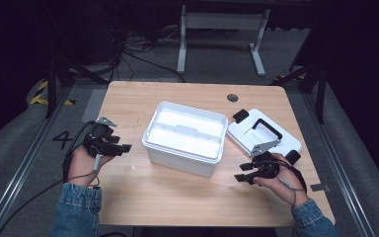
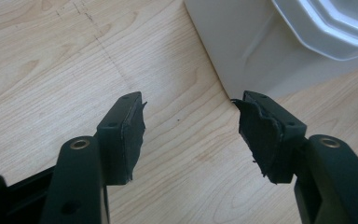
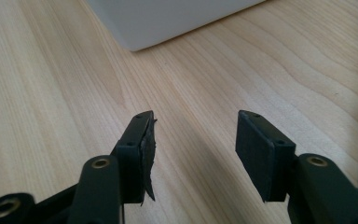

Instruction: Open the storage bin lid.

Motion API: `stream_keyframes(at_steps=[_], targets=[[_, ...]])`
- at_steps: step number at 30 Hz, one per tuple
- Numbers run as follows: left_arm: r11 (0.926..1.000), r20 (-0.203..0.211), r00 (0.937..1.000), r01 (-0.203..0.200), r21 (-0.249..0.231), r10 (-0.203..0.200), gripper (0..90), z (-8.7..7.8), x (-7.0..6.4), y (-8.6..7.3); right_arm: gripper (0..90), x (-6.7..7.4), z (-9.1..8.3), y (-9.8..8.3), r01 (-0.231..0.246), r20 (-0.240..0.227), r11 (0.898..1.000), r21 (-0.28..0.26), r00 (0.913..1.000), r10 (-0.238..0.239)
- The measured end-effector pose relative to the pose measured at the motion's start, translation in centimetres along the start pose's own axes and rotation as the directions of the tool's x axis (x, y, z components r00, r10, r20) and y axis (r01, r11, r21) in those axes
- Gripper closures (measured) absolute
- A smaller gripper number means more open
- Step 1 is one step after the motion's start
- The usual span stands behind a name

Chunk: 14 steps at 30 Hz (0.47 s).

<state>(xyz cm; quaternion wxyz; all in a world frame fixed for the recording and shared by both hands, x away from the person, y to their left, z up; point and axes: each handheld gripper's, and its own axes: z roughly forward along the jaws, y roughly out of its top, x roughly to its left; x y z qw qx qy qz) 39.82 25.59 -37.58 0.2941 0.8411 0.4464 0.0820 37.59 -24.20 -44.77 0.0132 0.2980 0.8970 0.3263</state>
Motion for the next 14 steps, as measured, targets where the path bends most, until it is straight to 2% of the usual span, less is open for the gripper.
stream_keyframes(at_steps=[2, 8, 14], targets=[[1.0000, 0.001, 1.0000, -0.005, 0.006, 0.005, 41.0, 0.1, 0.0, 0.1, 47.6, 0.0, 0.3, -0.2, 0.023, 0.011, 1.000, -0.017, 0.9997, -0.023], [0.9999, 0.002, 1.0000, -0.008, 0.010, 0.008, 40.9, 0.2, 0.1, 0.1, 48.1, -0.2, 1.1, -1.0, 0.042, 0.040, 0.997, -0.065, 0.9984, -0.039], [0.9999, 0.002, 1.0000, -0.009, 0.010, 0.009, 40.8, 0.2, 0.1, 0.1, 48.1, -0.3, 1.7, -1.2, 0.052, 0.049, 0.997, -0.064, 0.9976, -0.049]])
